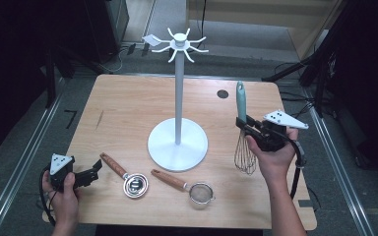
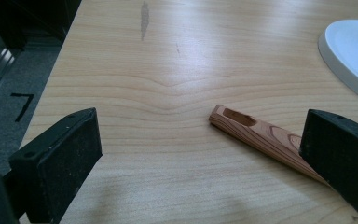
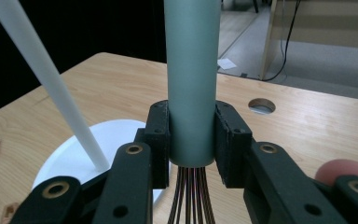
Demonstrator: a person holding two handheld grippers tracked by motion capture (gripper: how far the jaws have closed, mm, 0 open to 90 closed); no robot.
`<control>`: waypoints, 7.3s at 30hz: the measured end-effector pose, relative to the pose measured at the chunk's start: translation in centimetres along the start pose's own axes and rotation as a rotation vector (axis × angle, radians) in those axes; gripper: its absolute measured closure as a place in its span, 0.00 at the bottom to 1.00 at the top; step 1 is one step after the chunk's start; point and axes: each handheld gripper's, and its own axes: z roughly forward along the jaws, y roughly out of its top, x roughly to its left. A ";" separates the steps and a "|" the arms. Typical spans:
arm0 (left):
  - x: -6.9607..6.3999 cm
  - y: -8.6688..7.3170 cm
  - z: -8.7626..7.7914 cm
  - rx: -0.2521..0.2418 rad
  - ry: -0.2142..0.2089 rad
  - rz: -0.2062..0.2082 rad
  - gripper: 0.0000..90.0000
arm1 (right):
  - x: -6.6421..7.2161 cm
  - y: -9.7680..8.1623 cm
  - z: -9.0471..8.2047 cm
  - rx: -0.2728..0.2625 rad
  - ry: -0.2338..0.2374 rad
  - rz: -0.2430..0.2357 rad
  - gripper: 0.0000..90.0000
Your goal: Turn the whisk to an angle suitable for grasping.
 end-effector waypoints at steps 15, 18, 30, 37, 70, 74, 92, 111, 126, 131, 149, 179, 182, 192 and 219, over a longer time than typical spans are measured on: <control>-0.1 0.1 0.1 0.004 0.000 0.010 0.00 | 2.6 0.5 -0.2 -0.089 0.063 -0.018 0.79; -0.1 0.1 0.1 0.008 0.000 0.013 0.00 | 2.9 0.9 -0.4 -0.112 0.079 -0.026 0.79; -0.2 0.1 0.1 0.007 0.002 0.018 0.00 | 4.1 2.0 -1.5 -0.166 0.126 -0.042 0.79; -0.2 0.1 0.1 0.008 0.001 0.020 0.00 | 5.0 2.5 -1.7 -0.183 0.158 -0.066 0.79; -0.2 0.1 0.1 0.009 0.001 0.019 0.00 | 8.2 5.2 -1.3 -0.269 0.281 -0.110 0.79; -0.2 0.1 0.1 0.009 0.001 0.019 0.00 | 8.6 5.6 -1.3 -0.270 0.289 -0.115 0.79; -0.2 0.1 0.1 0.009 0.000 0.018 0.00 | 10.0 6.6 -1.5 -0.287 0.337 -0.135 0.79; -0.1 0.1 0.1 0.009 0.000 0.019 0.00 | 10.7 6.9 -0.8 -0.288 0.336 -0.132 0.79; -0.1 0.1 0.1 0.010 0.000 0.019 0.00 | 10.9 7.4 0.0 -0.281 0.330 -0.143 0.79; -0.1 0.1 0.1 0.009 -0.001 0.018 0.00 | 10.9 7.4 0.3 -0.280 0.330 -0.139 0.79; -0.2 0.1 0.1 0.012 -0.001 0.017 0.00 | 10.6 7.1 1.2 -0.285 0.340 -0.134 0.78; -0.2 0.1 0.2 0.010 -0.001 0.016 0.00 | 10.5 9.1 1.0 -0.297 0.231 -0.127 1.00; -0.2 0.1 0.2 0.010 0.000 0.016 0.00 | 10.7 9.7 1.1 -0.313 0.229 -0.128 1.00; -0.2 0.1 0.2 0.013 0.000 0.015 0.00 | 11.4 11.4 1.1 -0.353 0.227 -0.126 1.00; -0.2 0.1 0.2 0.013 0.005 0.015 0.00 | 13.8 12.0 1.5 -0.353 0.279 -0.172 1.00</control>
